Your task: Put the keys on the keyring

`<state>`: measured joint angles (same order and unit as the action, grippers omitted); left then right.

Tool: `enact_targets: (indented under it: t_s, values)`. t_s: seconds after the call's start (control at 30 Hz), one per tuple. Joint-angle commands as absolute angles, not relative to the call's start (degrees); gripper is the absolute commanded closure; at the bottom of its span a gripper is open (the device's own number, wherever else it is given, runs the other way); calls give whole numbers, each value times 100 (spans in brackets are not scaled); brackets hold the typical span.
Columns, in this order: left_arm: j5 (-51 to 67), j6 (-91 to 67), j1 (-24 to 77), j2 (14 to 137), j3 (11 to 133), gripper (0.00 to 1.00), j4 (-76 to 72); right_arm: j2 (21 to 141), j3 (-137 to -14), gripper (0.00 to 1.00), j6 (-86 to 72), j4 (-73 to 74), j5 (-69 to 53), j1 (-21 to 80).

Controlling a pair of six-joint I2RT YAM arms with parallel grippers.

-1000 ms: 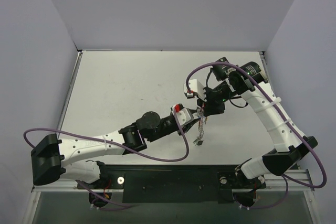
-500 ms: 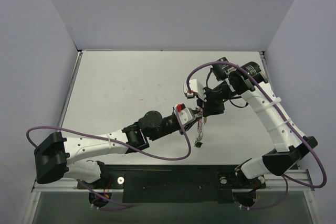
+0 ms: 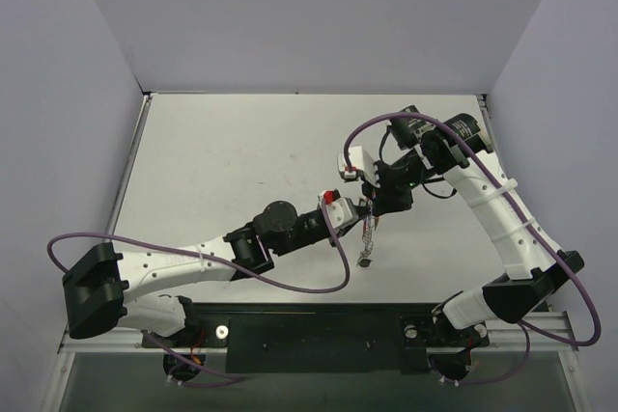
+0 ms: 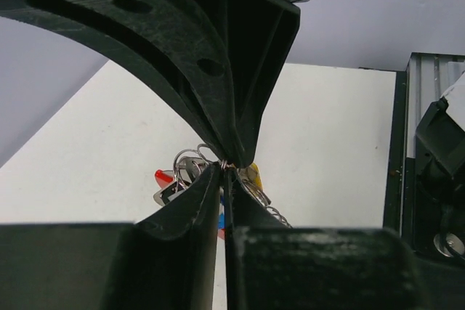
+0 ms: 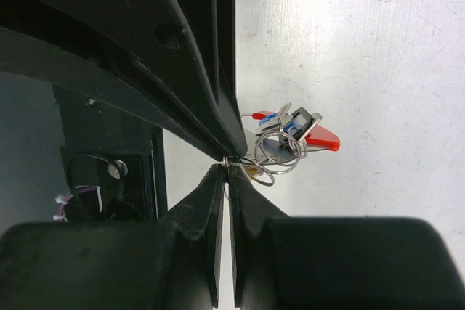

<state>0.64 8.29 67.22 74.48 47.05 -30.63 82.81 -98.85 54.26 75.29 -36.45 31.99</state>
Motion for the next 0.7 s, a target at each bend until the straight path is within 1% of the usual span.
enact_targets:
  t_s: [0.0, 0.03, 0.07, 0.13, 0.2, 0.23, 0.3, 0.37, 0.47, 0.53, 0.67]
  values:
    - [421, 809, 6636, 7453, 4948, 89, -3156, 8104, -9853, 100, 5493, 8991, -3858, 3234]
    - [439, 809, 6627, 7462, 4957, 97, -3147, 8104, -9853, 100, 5493, 8991, -3867, 3234]
    - [466, 782, 6601, 7462, 4957, 100, -3129, 8086, -9844, 100, 5484, 9000, -3876, 3234]
    - [527, 660, 6548, 7418, 4931, 100, -3129, 8051, -9870, 100, 5485, 8991, -3928, 3208]
    - [580, 450, 6460, 7322, 4852, 100, -3199, 8025, -9957, 90, 5450, 9000, -4095, 3042]
    - [589, 309, 6434, 7278, 4808, 100, -3312, 7964, -10002, 77, 5449, 9000, -4305, 2850]
    - [580, 46, 6364, 7120, 4641, 100, -3575, 7841, -10090, 63, 5467, 8991, -4718, 2366]
    - [589, -243, 6293, 6909, 4326, 100, -3917, 7700, -10116, 59, 5572, 8991, -5149, 1926]
    - [527, -606, 6249, 6592, 4026, 100, -4472, 7506, -9863, 59, 5913, 8991, -5947, 1452]
    - [396, -904, 6231, 6443, 3780, 100, -4868, 7357, -9495, 59, 6299, 8983, -6457, 1328]
    - [211, -1476, 6161, 6302, 3489, 100, -5475, 7251, -8913, 59, 7119, 8912, -6968, 1248]
